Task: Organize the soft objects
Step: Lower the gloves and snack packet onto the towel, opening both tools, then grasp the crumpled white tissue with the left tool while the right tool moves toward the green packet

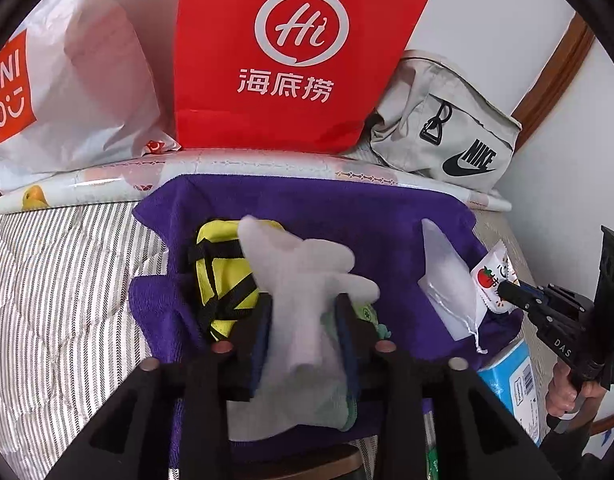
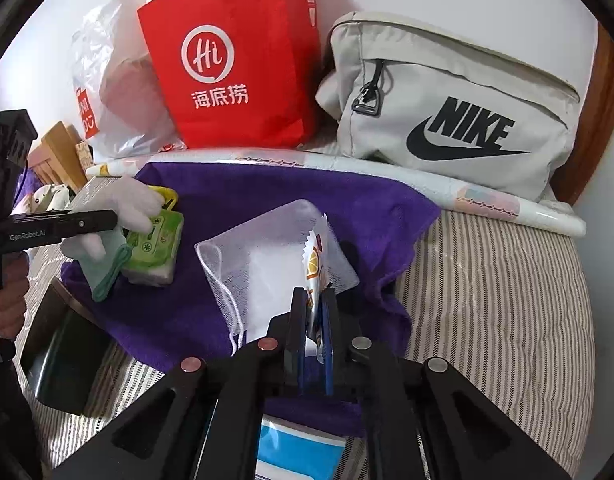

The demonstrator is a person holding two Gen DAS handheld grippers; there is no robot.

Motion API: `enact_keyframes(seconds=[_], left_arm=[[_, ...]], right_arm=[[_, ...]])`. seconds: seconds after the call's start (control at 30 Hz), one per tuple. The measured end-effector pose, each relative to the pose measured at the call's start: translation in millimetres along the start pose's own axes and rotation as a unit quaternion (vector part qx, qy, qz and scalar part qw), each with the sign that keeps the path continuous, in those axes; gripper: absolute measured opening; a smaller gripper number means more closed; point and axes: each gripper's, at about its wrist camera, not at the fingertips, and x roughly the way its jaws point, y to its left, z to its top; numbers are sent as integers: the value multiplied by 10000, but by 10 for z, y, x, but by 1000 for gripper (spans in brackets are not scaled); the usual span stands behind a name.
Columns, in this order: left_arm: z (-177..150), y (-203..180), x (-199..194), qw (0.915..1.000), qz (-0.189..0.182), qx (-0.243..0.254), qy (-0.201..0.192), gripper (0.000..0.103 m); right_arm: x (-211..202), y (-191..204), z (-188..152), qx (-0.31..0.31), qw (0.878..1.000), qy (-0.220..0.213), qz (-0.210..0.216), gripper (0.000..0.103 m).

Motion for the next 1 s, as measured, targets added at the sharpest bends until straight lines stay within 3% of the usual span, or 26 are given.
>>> enact_keyframes(seconds=[0.1, 0.23, 0.33, 0.47, 0.77, 0.87, 1.0], left_arm=[[2, 4, -25, 10000, 16, -3, -21, 58], [5, -3, -110, 9998, 93, 43, -151, 69], [-5, 8, -177, 9996, 194, 42, -224, 70], [-22, 61, -269, 9994, 222, -72, -270, 70], [-178, 83, -624, 9987, 254, -166, -400, 70], [-285, 88, -803, 9983, 266, -199, -468, 70], [-479, 82, -989, 9981, 257, -249, -499, 70]], right_arm=[[-20, 27, -4, -30, 9999, -3, 129, 18], [-47, 56, 3, -5, 9996, -17, 297, 39], [-80, 99, 9, -41, 9993, -44, 363, 51], [-153, 164, 20, -98, 9988, -72, 474, 59], [-519, 310, 27, -88, 9985, -320, 438, 66], [-695, 376, -5, -104, 9983, -415, 388, 74], [-965, 463, -107, -122, 9976, -598, 341, 76]])
